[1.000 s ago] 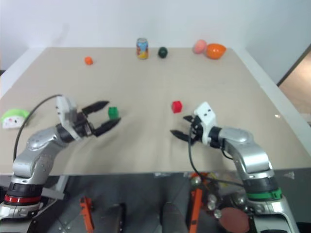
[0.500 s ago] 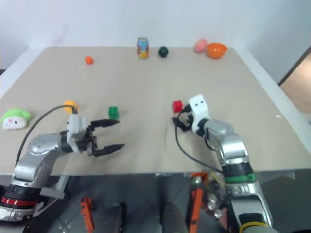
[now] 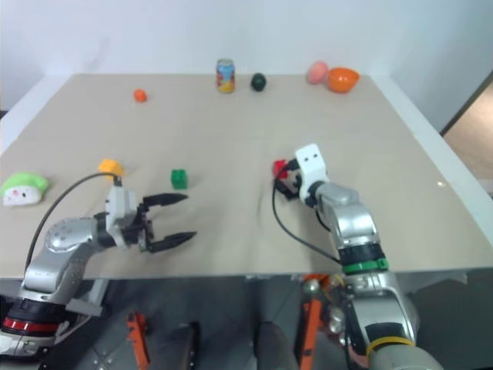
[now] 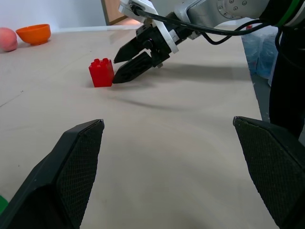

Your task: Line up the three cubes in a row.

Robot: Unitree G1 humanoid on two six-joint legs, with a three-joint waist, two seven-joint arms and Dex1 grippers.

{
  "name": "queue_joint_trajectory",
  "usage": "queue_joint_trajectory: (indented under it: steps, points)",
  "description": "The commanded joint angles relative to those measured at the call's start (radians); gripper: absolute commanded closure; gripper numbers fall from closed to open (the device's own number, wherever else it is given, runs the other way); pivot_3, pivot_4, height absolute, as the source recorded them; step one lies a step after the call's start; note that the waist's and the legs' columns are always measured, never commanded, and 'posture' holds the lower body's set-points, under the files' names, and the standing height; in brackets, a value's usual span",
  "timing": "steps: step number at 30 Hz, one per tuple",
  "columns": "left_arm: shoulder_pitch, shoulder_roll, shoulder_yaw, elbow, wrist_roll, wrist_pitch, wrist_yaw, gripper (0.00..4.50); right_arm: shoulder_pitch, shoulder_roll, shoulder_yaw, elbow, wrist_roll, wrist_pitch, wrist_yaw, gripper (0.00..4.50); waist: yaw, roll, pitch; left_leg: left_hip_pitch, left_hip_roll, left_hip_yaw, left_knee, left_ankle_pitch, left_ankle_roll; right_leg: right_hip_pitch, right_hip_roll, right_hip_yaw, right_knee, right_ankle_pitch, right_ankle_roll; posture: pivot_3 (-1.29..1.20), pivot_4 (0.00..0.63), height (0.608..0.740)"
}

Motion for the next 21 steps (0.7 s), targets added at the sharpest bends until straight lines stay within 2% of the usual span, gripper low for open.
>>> queue_joint_trajectory:
  steps: [1,13,16,21]
  points:
    - [0.013,-0.002,0.018,-0.018,0.0,-0.021,0.005,0.01,-0.057,0.012,-0.022,0.049,-0.011,-0.043,-0.015,0.16,0.0,0.0,0.0,0.0,0.0,0.0,0.0,0.0,0.0,0.0,0.0,0.0,0.0,0.0,0.0,0.0,0.15,0.74]
    - [0.054,-0.001,0.028,-0.033,0.002,-0.029,0.034,0.01,-0.111,0.058,-0.013,0.149,-0.023,-0.086,0.0,0.16,-0.001,0.0,0.0,0.0,0.0,0.0,-0.001,0.0,0.0,0.0,0.0,0.0,0.0,0.0,0.0,0.0,0.15,0.74]
    - [0.064,0.003,0.032,-0.036,0.0,-0.032,0.034,0.0,-0.117,0.057,-0.017,0.166,-0.022,-0.092,0.008,1.0,-0.001,0.0,0.0,0.0,0.0,0.0,-0.001,0.0,0.0,0.0,0.0,0.0,0.0,0.0,0.0,0.0,0.15,0.74]
    - [0.06,0.005,0.042,-0.03,-0.005,-0.044,0.027,0.0,-0.127,0.052,-0.021,0.195,-0.022,-0.104,0.021,2.69,-0.001,0.0,0.0,0.0,0.0,0.0,-0.001,0.0,0.0,0.0,0.0,0.0,0.0,0.0,0.0,0.0,0.15,0.74]
